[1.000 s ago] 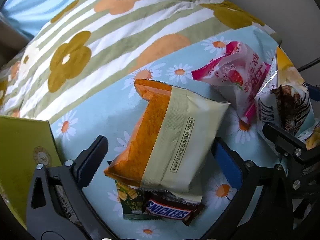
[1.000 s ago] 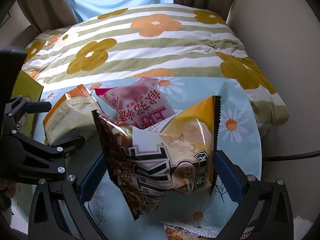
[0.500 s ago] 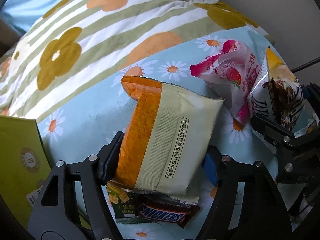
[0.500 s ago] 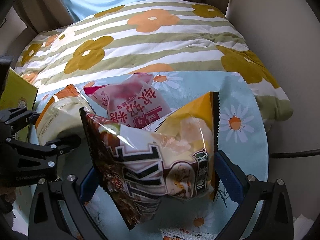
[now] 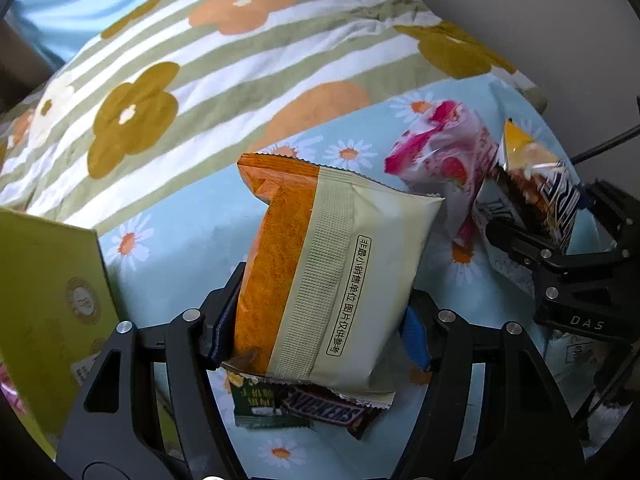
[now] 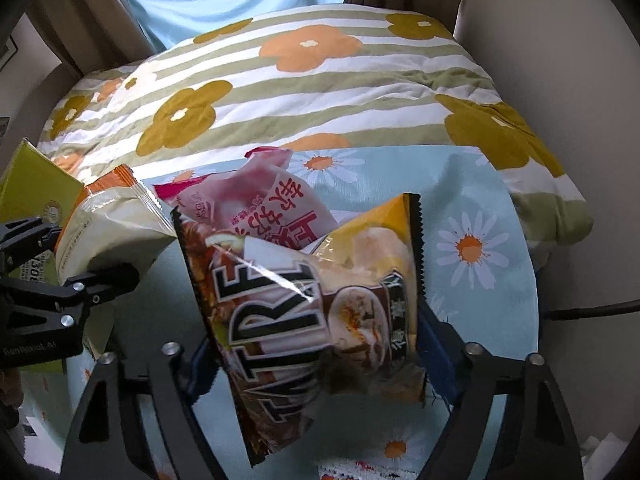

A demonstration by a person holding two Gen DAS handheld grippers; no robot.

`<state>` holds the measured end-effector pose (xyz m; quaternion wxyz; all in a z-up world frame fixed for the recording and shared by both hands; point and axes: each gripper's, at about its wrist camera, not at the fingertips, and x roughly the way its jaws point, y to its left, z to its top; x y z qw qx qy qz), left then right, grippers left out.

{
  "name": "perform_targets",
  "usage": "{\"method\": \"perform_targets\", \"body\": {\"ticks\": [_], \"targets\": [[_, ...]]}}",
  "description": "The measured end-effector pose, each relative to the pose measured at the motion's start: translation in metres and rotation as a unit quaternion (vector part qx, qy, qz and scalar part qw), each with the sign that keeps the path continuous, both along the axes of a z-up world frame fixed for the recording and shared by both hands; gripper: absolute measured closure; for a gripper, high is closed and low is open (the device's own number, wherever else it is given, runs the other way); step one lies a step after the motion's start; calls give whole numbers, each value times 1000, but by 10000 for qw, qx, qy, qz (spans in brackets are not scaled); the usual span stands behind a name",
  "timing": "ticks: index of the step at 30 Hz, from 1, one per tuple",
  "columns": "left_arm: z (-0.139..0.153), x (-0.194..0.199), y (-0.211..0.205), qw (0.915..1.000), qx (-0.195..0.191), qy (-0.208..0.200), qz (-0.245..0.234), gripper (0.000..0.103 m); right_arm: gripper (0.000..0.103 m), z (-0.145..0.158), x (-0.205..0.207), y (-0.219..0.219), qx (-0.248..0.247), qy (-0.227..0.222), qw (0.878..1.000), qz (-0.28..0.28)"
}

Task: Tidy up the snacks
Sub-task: 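Grasp the orange-and-cream biscuit pack with the left gripper while the right gripper grasps the TATRE bag, then carry both bags over the yellow box and open both grippers to drop them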

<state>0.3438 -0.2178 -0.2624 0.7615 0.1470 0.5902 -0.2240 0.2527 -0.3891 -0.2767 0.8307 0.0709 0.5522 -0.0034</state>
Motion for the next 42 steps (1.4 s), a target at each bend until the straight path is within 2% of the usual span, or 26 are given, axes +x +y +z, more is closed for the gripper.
{"method": "perform_targets", "body": {"ticks": [7,15,20,27,33,39,42], "targets": [[31,-17,2,9994,-140,-283,140,40,28,29,-21,-4,38,-374,9993,-54],[93,-46,21,9940,-469,-807,573,40,28,88,-45,5,-14,-995,9948,197],[139,-66,58,9856,-742,-1061,1083,40,28,128,-53,27,105,-1329,9891,621],[180,-76,134,9707,-709,-1507,1731,40,28,165,-50,85,290,-1773,9762,1216],[193,-67,209,9595,-616,-1759,2114,40,28,182,-38,150,279,-2000,9662,1601],[185,-44,274,9590,-493,-1733,2187,40,28,183,-19,224,319,-1955,9635,1801],[174,-29,300,9621,-526,-1584,2158,40,28,177,-7,256,314,-1878,9637,1872]]}}
